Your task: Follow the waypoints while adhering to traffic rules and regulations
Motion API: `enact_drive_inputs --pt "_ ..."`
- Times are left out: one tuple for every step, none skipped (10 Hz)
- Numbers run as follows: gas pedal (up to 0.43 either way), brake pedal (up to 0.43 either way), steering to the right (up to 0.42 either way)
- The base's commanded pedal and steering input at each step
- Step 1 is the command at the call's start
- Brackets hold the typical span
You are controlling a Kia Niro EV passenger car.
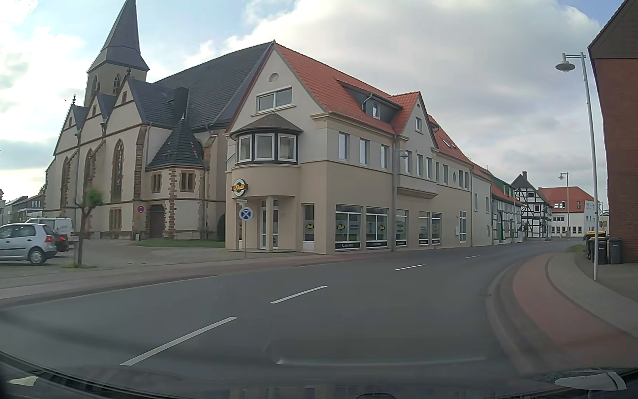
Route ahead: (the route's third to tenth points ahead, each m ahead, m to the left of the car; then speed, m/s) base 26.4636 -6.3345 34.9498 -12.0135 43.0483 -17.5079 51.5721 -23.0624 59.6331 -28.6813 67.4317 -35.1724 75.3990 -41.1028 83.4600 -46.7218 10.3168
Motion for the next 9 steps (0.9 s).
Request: enact_drive_inputs --pt "0.189 0.000 0.122" --pt "0.189 0.000 0.123" --pt "0.189 0.000 0.124" --pt "0.189 0.000 0.124" --pt "0.189 0.000 0.124" --pt "0.189 0.000 0.124" --pt "0.189 0.000 0.123" --pt "0.189 0.000 0.120" --pt "0.189 0.000 0.116"
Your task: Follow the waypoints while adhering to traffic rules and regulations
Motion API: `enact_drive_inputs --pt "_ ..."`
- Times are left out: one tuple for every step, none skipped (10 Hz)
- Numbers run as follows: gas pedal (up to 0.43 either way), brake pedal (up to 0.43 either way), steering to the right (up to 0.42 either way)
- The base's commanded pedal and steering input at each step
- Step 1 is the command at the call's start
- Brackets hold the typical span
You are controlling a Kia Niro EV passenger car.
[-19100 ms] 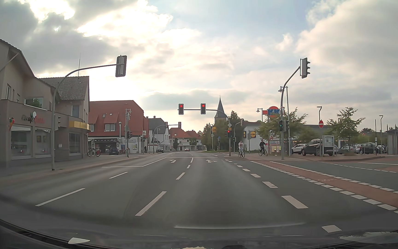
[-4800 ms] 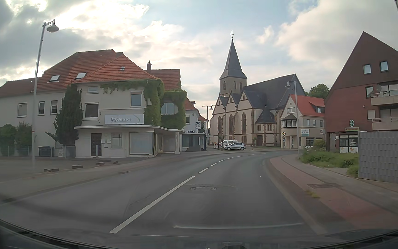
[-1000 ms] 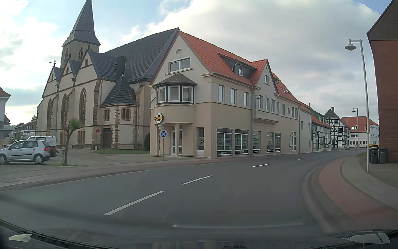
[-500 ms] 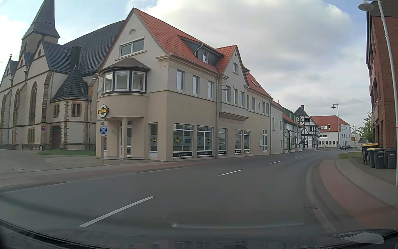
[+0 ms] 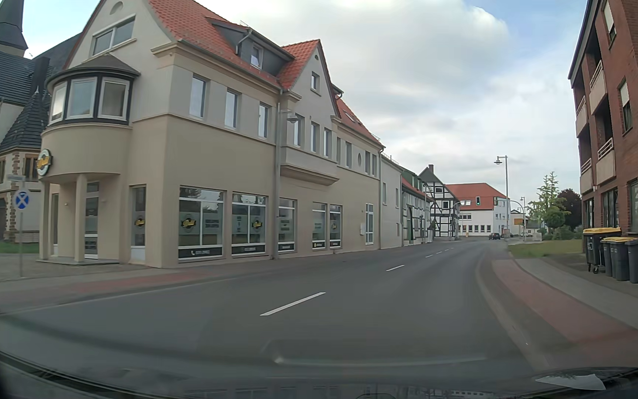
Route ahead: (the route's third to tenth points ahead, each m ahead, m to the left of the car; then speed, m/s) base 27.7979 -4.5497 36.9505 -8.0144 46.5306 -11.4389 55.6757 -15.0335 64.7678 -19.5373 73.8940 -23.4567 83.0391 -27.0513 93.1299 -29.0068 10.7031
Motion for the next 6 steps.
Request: enact_drive_inputs --pt "0.189 0.000 0.112" --pt "0.189 0.000 0.110" --pt "0.197 0.000 0.107" --pt "0.197 0.000 0.104" --pt "0.197 0.000 0.100" --pt "0.197 0.000 0.092"
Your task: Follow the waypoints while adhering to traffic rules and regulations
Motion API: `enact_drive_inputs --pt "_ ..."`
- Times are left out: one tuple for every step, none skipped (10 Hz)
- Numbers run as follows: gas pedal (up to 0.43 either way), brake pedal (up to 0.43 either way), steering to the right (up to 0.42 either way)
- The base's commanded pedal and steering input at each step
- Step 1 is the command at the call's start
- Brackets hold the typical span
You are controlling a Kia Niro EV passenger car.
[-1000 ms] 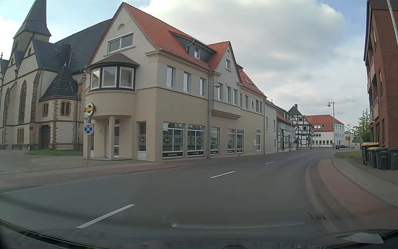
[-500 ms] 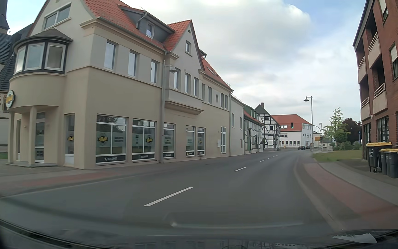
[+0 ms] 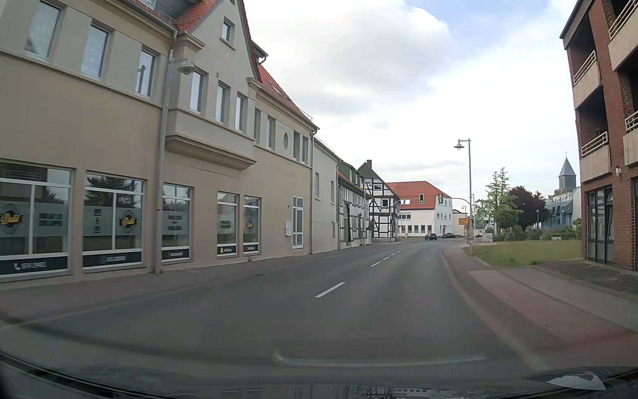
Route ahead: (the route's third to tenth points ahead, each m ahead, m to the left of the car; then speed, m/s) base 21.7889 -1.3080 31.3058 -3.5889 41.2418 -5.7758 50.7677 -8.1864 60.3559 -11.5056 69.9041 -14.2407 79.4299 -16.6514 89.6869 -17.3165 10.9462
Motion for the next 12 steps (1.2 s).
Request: enact_drive_inputs --pt "0.197 0.000 0.086" --pt "0.209 0.000 0.081" --pt "0.209 0.000 0.077" --pt "0.209 0.000 0.071" --pt "0.209 0.000 0.065" --pt "0.209 0.000 0.060" --pt "0.209 0.000 0.051" --pt "0.209 0.000 0.042" --pt "0.220 0.000 0.036" --pt "0.220 0.000 0.030" --pt "0.220 0.000 0.026" --pt "0.220 0.000 0.024"
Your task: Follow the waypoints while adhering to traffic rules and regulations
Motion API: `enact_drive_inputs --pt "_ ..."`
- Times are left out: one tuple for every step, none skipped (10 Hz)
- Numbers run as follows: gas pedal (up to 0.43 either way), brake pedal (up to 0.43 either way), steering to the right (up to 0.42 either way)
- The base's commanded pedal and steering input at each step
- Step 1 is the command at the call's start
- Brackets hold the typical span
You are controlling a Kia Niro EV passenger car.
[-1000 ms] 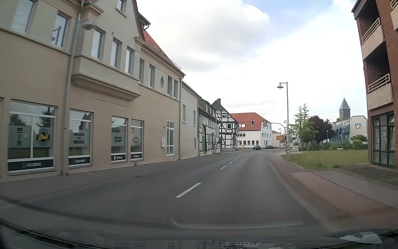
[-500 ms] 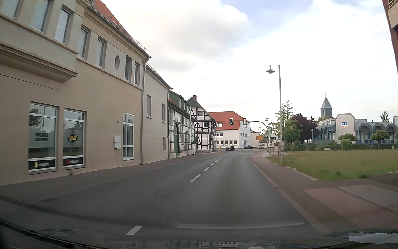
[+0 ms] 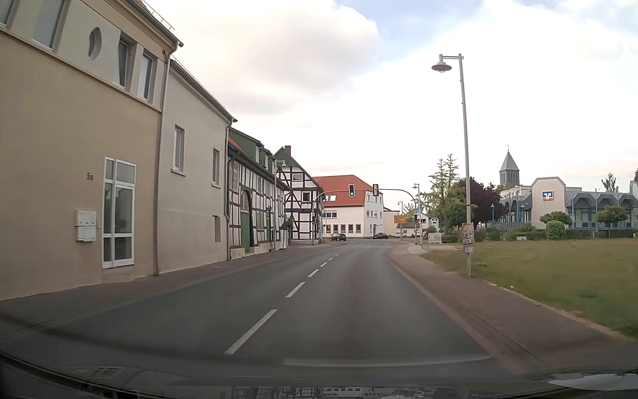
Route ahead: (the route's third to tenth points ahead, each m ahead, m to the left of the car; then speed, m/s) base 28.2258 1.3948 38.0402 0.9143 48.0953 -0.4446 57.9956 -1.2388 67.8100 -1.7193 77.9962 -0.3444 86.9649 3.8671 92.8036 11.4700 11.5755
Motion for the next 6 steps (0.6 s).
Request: enact_drive_inputs --pt "0.220 0.000 0.020" --pt "0.209 0.000 0.015" --pt "0.209 0.000 0.012" --pt "0.197 0.000 0.012" --pt "0.197 0.000 0.012" --pt "0.189 0.000 0.012"
